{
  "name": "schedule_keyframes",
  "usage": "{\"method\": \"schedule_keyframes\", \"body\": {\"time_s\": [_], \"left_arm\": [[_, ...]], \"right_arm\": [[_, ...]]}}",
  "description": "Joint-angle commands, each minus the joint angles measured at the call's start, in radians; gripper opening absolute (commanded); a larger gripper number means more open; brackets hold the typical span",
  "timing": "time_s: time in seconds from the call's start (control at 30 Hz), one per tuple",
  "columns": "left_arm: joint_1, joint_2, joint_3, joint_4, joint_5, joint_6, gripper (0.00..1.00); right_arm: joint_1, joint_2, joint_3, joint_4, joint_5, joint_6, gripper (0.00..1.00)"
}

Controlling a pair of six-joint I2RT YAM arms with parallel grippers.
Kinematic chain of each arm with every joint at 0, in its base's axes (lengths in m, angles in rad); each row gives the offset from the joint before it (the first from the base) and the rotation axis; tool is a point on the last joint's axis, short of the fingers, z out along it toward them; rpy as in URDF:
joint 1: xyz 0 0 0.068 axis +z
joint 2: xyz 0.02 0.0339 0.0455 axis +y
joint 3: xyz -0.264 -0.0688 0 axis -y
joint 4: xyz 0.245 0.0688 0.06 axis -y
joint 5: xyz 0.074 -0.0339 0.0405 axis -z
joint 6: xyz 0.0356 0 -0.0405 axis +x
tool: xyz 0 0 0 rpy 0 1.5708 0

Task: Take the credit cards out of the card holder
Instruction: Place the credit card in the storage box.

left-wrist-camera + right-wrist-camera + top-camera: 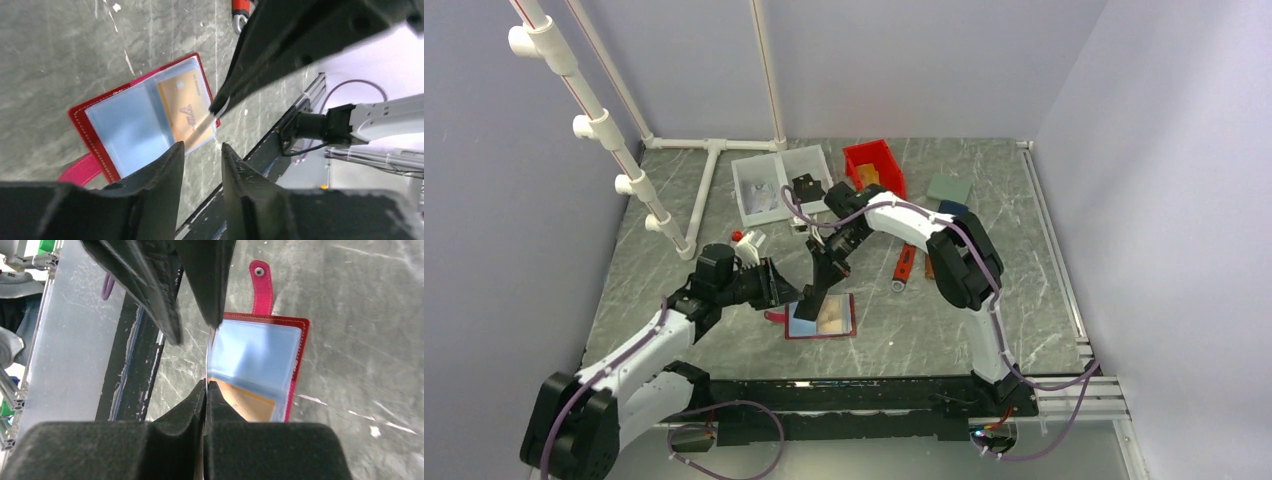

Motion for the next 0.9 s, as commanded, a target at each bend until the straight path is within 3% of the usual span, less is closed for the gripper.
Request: {"method": "schedule_keyframes", "body": {"time_s": [0.0, 0.1, 0.2, 0.4, 0.87], "left_arm": [[-0.003, -0.14, 0.071, -0.173, -0.151, 0.01, 0.51], [-0.003, -0.24, 0.077, -0.241, -0.228, 0.005, 0.8], [-0.003, -0.289, 0.066, -0.253, -0.255, -0.017, 0.93], [-0.003, -0.259, 0.093, -0.284, -0.251, -0.002, 0.94], [-0.003, -0.273, 0.17, -0.422, -0.391, 0.012, 1.0]], "right_arm": [[-0.071, -0.031, 0.065, -0.051, -0.034, -0.041, 0.0], [-0.14, -0.062, 0.082, -0.021, -0.014, 0.048, 0.0], [-0.198, -0.108, 0.068, 0.096, 0.041, 0.171, 0.0], [-0.278, -0.201, 0.03, 0.442, 0.329, 0.531, 0.0], [-0.2, 0.009, 0.434, 0.526, 0.78, 0.87, 0.0]]}}
